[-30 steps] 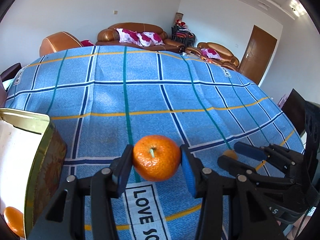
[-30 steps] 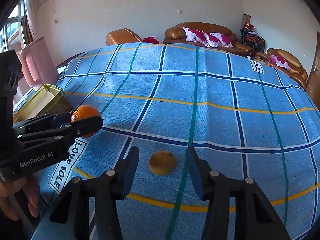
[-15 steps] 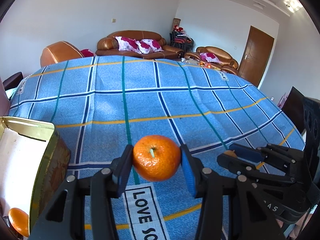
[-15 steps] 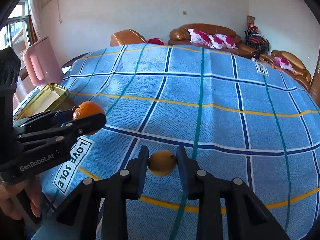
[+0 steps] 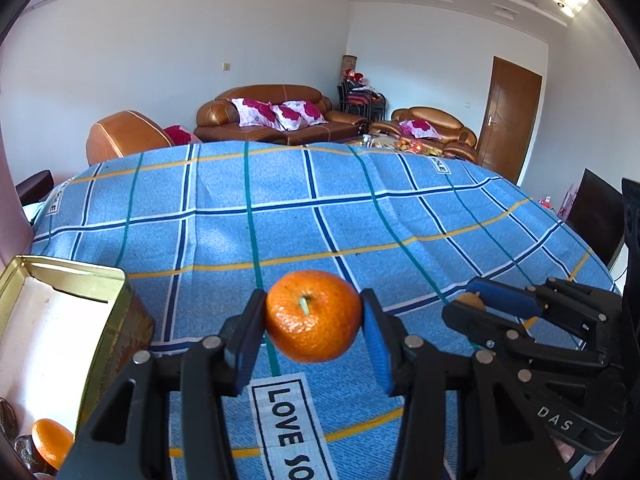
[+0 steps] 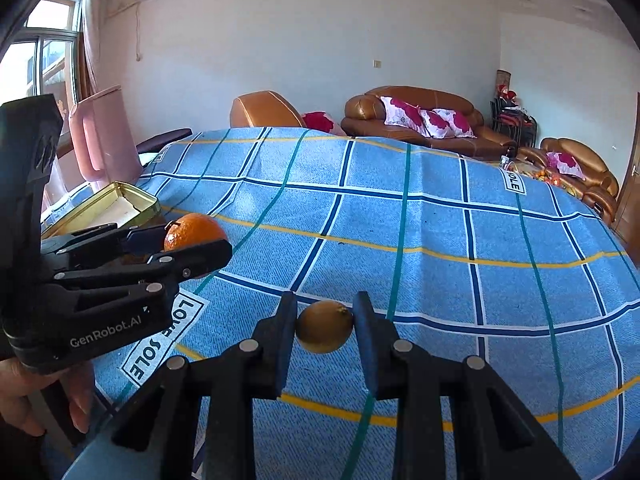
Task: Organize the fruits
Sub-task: 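Lift the orange with the left tool while the right tool lifts the yellow-brown fruit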
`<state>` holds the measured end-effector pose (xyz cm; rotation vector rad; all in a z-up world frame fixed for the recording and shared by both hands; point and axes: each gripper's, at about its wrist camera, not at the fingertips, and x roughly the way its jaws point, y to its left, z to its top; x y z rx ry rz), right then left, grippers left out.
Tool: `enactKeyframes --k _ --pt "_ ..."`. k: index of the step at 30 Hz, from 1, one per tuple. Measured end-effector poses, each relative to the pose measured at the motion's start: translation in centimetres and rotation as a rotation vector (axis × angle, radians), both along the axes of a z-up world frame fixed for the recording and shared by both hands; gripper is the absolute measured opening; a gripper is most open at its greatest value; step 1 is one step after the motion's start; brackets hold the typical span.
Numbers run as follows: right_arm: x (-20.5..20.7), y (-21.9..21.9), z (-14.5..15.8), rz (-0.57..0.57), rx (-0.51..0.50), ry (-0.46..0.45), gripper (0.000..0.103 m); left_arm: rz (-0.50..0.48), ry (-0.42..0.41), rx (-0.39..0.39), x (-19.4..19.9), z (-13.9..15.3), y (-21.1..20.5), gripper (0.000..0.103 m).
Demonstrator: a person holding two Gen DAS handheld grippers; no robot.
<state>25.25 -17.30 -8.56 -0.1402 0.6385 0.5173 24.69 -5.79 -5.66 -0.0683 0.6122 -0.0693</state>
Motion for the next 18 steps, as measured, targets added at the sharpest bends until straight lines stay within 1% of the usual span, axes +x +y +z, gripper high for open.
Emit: enactKeyframes --k 10,18 --pt "-0.9 -0.5 0.6 0.004 0.03 -0.059 0.031 0.009 -0.078 0.051 -1.3 0.8 -0.7 0.048" --pt "-1.6 -0.5 0.9 0.013 0.034 -0.092 0.031 0.018 -0.131 0.071 -2.2 1.2 -0.9 0.048"
